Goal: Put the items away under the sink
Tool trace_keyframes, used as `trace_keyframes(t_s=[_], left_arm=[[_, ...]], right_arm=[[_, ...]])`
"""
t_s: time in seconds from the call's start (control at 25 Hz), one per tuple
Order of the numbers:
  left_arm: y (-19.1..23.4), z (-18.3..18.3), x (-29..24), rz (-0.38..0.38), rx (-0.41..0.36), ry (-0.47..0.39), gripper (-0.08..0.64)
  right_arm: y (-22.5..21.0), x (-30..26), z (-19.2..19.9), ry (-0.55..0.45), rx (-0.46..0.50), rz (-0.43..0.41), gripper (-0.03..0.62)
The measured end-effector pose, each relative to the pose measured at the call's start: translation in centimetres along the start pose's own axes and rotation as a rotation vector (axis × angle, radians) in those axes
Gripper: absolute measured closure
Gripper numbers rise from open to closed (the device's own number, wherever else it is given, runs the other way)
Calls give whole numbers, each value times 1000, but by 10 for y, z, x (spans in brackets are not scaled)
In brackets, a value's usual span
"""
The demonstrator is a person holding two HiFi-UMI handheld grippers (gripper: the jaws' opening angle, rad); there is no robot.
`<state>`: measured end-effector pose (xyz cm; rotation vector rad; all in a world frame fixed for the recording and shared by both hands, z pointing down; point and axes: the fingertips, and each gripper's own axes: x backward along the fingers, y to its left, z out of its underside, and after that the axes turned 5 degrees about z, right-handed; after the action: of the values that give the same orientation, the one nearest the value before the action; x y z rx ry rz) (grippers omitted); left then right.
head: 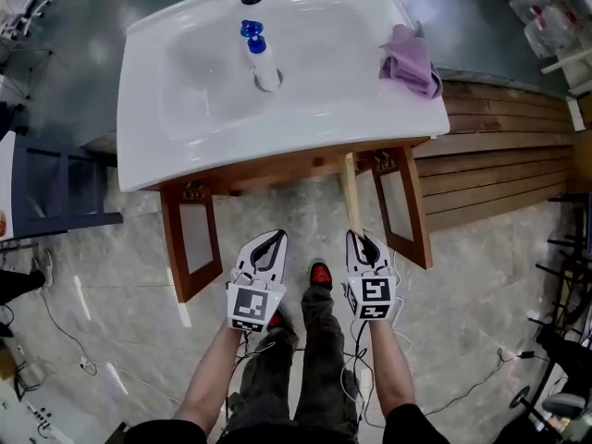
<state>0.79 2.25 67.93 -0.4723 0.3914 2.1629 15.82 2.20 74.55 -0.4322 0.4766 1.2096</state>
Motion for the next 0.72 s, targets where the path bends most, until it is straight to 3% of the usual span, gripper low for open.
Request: trace_keyframes(t_s=[0.72], left_arm=[[53,79,-84,-66,1,-19,554]], right_arm=[[-42,-150,31,-70,-2,10,525]])
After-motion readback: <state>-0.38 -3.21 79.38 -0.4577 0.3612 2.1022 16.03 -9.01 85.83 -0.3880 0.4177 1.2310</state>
